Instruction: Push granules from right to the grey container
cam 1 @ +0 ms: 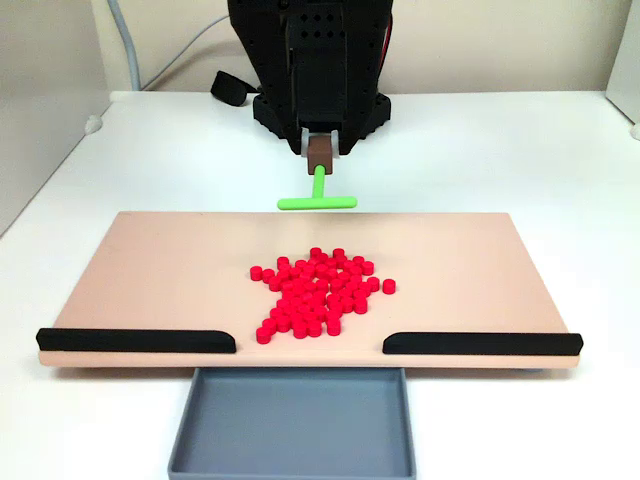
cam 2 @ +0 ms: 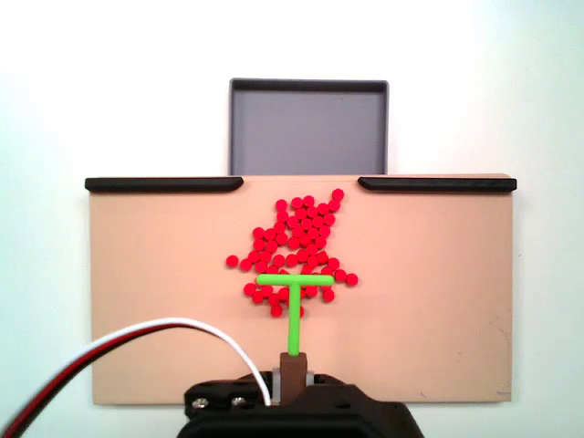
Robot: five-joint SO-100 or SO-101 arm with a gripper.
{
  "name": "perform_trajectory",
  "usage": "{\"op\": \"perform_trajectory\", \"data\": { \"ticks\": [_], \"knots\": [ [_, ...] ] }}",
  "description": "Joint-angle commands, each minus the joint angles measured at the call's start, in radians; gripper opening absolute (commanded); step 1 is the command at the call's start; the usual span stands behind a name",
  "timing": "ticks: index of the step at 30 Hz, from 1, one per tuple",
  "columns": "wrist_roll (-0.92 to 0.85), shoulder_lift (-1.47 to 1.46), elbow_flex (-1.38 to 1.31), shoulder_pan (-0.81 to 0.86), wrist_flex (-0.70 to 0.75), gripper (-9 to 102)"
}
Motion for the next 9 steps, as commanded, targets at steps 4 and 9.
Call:
{"op": "perform_trajectory", "data": {
  "ticks": [4,9],
  "knots": [
    [-0.002,0.044,-0.005,-0.012,0.003,0],
    [0.005,0.040,-0.008,-0.014,-0.008,0]
  ]
}}
